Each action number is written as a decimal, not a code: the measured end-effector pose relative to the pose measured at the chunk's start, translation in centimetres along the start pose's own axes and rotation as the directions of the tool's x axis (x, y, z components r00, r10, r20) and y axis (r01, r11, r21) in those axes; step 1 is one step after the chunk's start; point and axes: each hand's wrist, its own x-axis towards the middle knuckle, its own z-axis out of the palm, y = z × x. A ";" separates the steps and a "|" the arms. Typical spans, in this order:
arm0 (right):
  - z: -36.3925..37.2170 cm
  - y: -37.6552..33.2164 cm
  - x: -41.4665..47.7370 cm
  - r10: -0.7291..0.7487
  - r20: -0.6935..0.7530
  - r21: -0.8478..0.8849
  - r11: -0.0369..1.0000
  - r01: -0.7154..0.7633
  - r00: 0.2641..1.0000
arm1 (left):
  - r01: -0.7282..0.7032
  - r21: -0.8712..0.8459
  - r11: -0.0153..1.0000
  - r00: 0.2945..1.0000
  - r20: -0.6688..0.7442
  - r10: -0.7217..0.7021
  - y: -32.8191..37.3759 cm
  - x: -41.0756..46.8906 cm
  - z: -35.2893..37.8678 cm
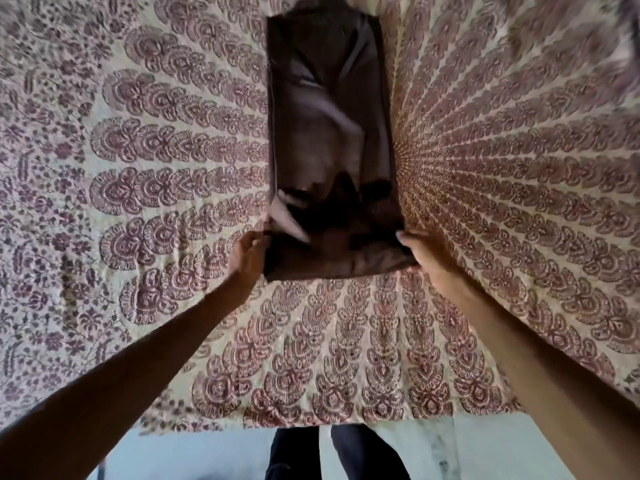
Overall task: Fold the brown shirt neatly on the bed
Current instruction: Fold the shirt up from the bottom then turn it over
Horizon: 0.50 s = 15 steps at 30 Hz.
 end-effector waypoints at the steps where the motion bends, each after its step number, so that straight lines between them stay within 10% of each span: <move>1: 0.6 -0.3 0.3 0.027 -0.014 -0.020 0.999 -0.027 1.000 | 0.029 0.028 0.999 0.999 0.020 -0.029 0.1 0.6 -0.2; 10: 1.0 1.5 0.9 -0.323 -0.092 -0.332 0.902 0.277 0.942 | -0.135 0.285 0.949 0.991 0.018 0.136 2.9 -0.1 0.5; 15: 1.9 -0.6 1.3 -0.243 -0.104 -0.149 0.962 0.227 0.964 | -0.162 0.428 0.889 0.957 -0.153 0.248 5.4 2.0 1.4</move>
